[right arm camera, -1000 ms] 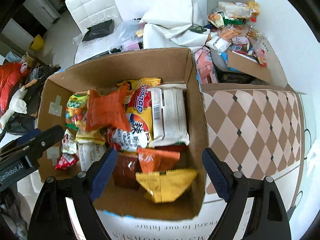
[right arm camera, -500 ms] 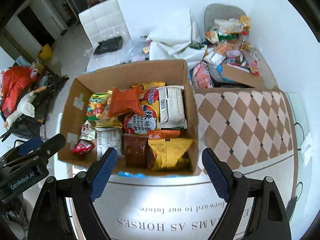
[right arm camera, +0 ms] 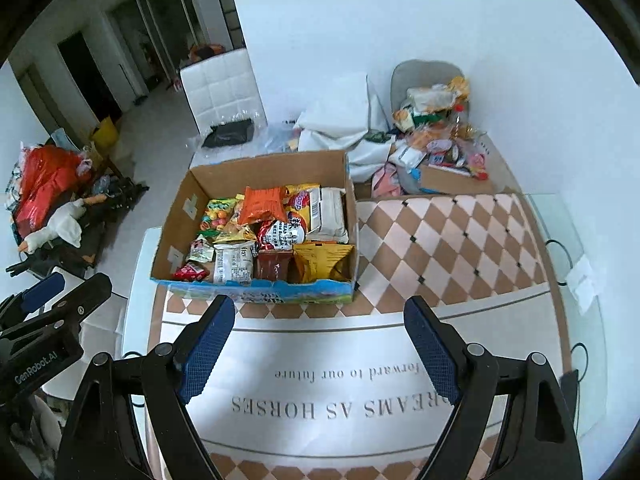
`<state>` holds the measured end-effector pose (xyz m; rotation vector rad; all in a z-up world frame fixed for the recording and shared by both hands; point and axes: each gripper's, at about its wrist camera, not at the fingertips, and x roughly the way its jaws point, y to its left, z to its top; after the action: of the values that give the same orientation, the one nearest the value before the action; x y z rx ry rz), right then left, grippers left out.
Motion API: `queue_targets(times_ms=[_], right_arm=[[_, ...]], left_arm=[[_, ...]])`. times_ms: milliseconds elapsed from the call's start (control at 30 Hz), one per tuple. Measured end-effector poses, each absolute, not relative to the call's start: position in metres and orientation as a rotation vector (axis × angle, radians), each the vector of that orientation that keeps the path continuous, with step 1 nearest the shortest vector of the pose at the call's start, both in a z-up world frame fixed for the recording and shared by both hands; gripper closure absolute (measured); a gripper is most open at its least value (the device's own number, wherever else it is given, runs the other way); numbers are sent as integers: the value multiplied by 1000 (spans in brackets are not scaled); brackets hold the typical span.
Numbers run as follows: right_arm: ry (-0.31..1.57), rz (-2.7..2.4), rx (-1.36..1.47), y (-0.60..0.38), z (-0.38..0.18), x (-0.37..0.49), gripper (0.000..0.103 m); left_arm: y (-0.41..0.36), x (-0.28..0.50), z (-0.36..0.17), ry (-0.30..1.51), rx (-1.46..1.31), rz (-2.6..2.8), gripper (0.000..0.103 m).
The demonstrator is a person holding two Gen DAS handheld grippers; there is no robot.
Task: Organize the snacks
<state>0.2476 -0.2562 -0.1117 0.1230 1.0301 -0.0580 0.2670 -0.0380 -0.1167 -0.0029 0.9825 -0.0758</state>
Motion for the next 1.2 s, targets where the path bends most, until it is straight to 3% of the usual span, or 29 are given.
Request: queue_targets(times_ms=[533, 933, 967, 1067, 1200], right_arm=[[896, -20, 110, -250, -20, 126, 14], [867, 10, 92, -244, -1, 107, 11], [866, 12, 92, -243, 0, 107, 5], [861, 10, 85, -243, 0, 109, 5], [836, -1, 81, -242, -4, 117, 5]], left_arm=[[-36, 172, -56, 890, -10, -83, 16], [-33, 152, -37, 845, -24, -58, 16], [-34, 155, -38, 845, -27, -57, 13], [-33, 160, -41, 846, -34, -46, 2], [-34, 167, -48, 838, -36, -39, 1]])
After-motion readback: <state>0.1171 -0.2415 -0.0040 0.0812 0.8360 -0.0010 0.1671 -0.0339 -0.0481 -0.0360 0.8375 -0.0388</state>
